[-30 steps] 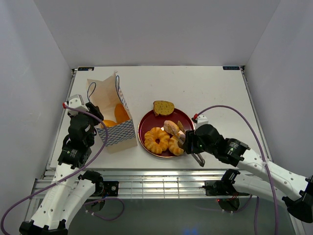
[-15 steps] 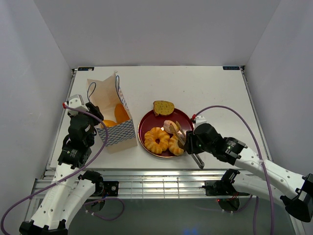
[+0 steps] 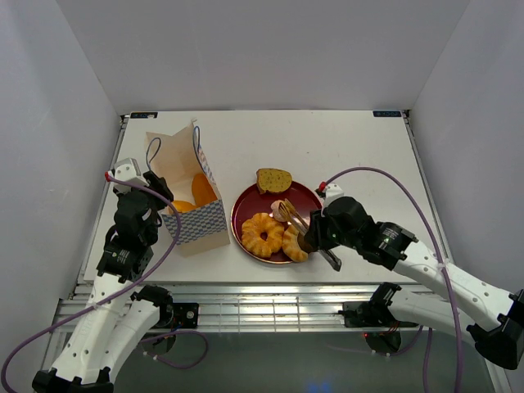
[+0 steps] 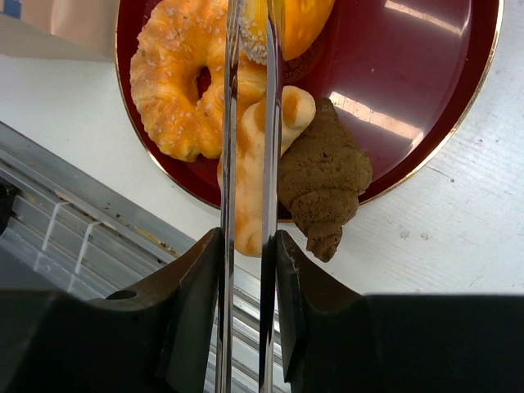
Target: Place the fake bread into the paper bag
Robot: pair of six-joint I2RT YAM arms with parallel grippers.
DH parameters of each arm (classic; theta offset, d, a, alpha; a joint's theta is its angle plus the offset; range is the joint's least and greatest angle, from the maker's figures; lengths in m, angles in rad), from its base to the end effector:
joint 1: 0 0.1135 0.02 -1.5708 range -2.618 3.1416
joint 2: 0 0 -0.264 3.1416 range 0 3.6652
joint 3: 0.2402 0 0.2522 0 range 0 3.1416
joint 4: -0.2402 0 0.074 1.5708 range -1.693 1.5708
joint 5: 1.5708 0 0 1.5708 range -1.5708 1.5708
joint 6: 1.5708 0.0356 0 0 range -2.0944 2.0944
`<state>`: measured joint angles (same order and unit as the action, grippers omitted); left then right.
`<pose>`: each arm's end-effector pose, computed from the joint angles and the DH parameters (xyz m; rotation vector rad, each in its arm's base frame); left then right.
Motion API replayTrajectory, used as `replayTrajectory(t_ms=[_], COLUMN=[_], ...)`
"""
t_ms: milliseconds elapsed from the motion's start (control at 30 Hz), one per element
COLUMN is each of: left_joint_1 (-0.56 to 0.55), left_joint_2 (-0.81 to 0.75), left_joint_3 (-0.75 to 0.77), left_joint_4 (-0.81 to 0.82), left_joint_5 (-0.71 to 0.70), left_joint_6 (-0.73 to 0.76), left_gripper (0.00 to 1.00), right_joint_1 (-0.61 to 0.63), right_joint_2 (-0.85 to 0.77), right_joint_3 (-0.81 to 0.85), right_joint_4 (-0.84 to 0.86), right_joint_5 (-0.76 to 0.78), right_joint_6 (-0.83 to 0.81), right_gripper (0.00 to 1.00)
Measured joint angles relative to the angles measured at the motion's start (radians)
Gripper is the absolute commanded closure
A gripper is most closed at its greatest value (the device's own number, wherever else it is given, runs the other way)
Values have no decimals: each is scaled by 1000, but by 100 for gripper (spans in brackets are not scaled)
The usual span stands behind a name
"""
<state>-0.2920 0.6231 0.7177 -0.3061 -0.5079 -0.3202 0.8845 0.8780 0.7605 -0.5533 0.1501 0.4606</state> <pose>0.1454 -0.0256 0.3284 -0.3845 1.7126 0.0068 0.1228 0.1415 0.2796 -0.4007 2.2576 0.5548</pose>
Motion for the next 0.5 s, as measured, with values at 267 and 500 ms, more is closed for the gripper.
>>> replayTrajectory(t_ms=[267, 500], left_joint_1=[0, 0], left_joint_2=[-4, -4], left_joint_3=[0, 0], left_joint_4=[0, 0], left_joint_5=[0, 0], left_joint_6=[1, 1], left_gripper=[38, 38], right_joint_1=[-2, -7], right_joint_2=[13, 19], right_joint_3=[56, 79], right_joint_4=[-6, -38], right_joint_5=[-4, -8], right_joint_6=[-19, -27], right_gripper=[92, 92])
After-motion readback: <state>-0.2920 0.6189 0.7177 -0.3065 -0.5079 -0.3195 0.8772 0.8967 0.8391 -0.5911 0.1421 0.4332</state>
